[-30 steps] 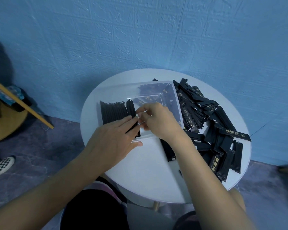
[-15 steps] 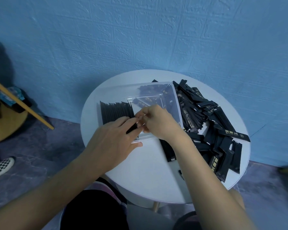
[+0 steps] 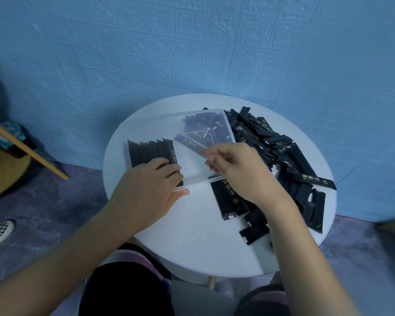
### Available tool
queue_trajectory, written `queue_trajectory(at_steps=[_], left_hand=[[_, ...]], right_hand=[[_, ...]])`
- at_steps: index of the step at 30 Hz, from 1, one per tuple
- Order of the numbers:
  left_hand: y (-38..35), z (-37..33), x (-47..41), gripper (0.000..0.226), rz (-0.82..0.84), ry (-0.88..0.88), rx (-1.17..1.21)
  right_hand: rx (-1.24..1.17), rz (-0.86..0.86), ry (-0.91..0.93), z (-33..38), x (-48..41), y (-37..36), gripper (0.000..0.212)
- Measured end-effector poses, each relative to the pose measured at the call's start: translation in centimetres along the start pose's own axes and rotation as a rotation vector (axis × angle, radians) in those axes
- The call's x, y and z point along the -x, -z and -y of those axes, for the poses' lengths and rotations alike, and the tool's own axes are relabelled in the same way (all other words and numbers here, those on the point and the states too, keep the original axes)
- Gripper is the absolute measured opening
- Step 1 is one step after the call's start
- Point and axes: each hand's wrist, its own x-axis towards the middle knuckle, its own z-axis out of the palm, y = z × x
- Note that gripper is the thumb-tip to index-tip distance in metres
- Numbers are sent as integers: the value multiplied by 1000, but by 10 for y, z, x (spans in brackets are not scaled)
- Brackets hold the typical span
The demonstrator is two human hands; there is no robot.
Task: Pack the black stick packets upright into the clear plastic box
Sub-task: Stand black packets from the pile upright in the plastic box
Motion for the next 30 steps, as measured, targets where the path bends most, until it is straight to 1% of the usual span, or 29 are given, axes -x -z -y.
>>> queue_trajectory(at_steps=[5, 7, 10, 12, 14, 17, 21, 23, 25, 28, 30], left_hand=[[3, 0, -1, 50, 2, 31, 3], [3, 2, -1, 51, 7, 44, 4], [4, 4, -2, 51, 10, 53, -12], [4, 4, -3, 52, 24, 63, -11], [4, 5, -4, 54, 35, 71, 0], [5, 5, -4, 54, 33, 77, 8], [4, 5, -3, 53, 35, 72, 1], [4, 5, -3, 55, 39, 68, -1], [4, 6, -3, 56, 39, 69, 5], [4, 6, -3, 56, 46, 76, 7], [3, 6, -3, 55, 53, 81, 6]], right_hand=[[-94, -165, 45, -15, 30, 24, 18], [-6, -199, -9, -24, 40, 30, 15], [250, -176, -146, -36, 49, 32, 2], [389, -148, -187, -39, 52, 25, 16], [463, -154, -169, -41, 52, 17, 27], [485, -170, -175, -43, 49, 16, 33], [515, -131, -195, -48, 47, 22, 45], [506, -122, -205, -51, 43, 23, 44], [507, -127, -193, -52, 37, 24, 37], [475, -176, -173, -51, 28, 26, 29], [446, -223, -171, -49, 22, 27, 28]])
